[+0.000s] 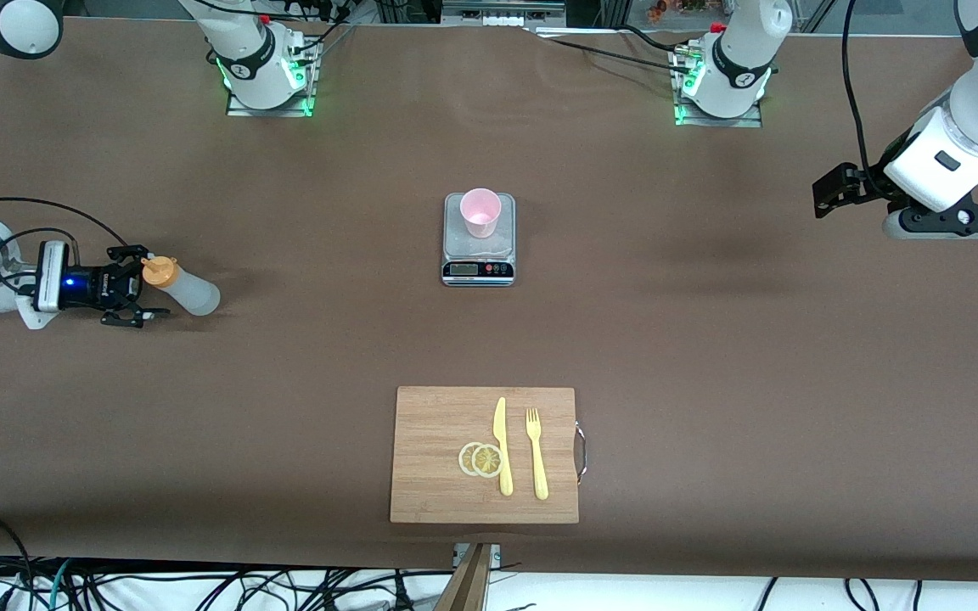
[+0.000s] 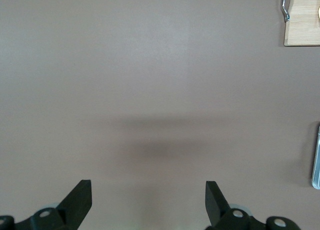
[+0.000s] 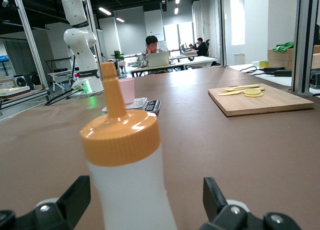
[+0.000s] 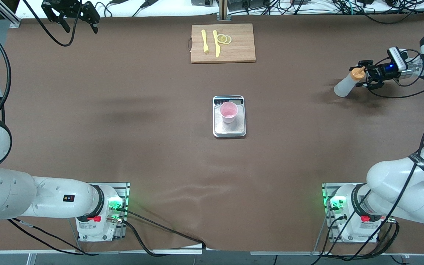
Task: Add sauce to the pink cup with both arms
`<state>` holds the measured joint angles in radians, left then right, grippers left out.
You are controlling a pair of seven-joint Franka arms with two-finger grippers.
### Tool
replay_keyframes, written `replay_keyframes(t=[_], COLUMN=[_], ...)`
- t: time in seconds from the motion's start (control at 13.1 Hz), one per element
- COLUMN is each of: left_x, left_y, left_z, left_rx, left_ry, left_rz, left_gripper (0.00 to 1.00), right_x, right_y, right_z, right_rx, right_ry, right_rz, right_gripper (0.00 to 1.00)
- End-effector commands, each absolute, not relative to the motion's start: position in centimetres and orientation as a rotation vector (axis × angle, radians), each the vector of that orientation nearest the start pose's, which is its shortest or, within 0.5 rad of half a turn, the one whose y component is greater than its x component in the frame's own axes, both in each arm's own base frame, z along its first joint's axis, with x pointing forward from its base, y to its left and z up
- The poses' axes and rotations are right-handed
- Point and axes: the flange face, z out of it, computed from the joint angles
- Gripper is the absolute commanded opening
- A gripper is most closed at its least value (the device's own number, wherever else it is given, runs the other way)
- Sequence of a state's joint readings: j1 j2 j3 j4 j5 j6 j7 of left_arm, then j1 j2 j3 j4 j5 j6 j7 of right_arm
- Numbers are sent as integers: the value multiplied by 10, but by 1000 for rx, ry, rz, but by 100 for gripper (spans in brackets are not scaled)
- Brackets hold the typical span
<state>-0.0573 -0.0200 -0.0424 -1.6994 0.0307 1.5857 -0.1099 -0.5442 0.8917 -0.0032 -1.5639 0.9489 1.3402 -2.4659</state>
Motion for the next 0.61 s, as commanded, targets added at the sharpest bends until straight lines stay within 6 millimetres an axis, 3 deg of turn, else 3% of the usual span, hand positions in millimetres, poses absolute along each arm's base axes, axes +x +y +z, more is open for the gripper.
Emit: replay_keyframes(t=[0.0, 0.23, 0.53], left_x=[539, 539, 539], left_y=[-51, -51, -50], left_z=[579, 579, 579], left_rx=[-3114, -3114, -3114], left_ry=[6, 8, 13], left_rz=[152, 153, 153], left_gripper=[100, 100, 100], right_x=[563, 563, 562], right_y=[-212, -199, -185], right_z=[124, 104, 95], right_rx=[-1336, -1339, -1301], right_ry=[-1304, -1280, -1310], right_rz=[-990, -980, -975], right_gripper=[99, 99, 99])
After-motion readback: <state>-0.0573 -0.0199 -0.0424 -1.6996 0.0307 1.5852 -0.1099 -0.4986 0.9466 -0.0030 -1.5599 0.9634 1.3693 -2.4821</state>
